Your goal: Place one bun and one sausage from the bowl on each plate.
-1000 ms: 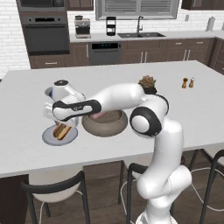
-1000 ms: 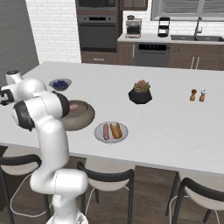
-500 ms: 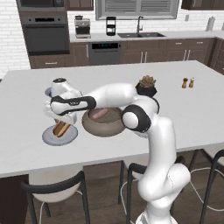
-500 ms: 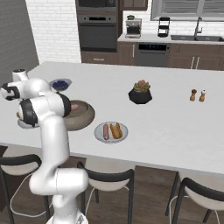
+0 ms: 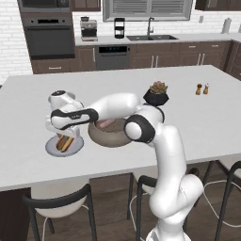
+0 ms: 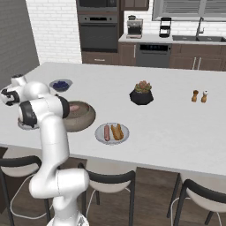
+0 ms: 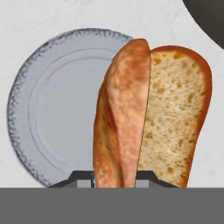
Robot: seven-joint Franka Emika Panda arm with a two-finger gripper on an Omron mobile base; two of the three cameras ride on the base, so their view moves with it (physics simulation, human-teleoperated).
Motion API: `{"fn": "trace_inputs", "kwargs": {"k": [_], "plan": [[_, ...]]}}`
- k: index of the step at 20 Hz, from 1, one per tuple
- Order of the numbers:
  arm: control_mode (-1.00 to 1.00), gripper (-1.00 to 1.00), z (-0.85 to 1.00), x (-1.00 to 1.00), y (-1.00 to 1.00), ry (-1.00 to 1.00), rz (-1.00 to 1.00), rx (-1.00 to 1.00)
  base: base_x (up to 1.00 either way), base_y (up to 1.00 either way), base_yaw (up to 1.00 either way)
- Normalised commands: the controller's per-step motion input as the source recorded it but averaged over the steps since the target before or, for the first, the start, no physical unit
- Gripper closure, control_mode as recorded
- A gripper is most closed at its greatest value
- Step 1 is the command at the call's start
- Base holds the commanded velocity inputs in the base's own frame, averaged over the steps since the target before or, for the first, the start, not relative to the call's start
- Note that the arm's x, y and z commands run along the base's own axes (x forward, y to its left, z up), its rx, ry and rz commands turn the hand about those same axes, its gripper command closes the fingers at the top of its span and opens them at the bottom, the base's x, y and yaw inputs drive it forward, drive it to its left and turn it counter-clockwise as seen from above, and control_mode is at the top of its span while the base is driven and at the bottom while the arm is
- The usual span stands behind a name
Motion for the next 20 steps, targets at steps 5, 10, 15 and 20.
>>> {"fn": "trace_inputs", "kwargs": {"k": [5, 10, 15, 20], "plan": [[-1.00, 1.00, -0.28, 0.05, 0.00, 0.00, -0.01, -0.01, 0.00, 0.00, 0.00], [-1.00, 1.00, -0.18, 0.24, 0.00, 0.00, 0.00, 0.00, 0.00, 0.00, 0.00], [-1.00, 1.00, -0.12, 0.36, 0.00, 0.00, 0.00, 0.00, 0.00, 0.00, 0.00], [-1.00, -1.00, -0.17, 0.28, 0.00, -0.01, 0.00, 0.00, 0.00, 0.00, 0.00]]}}
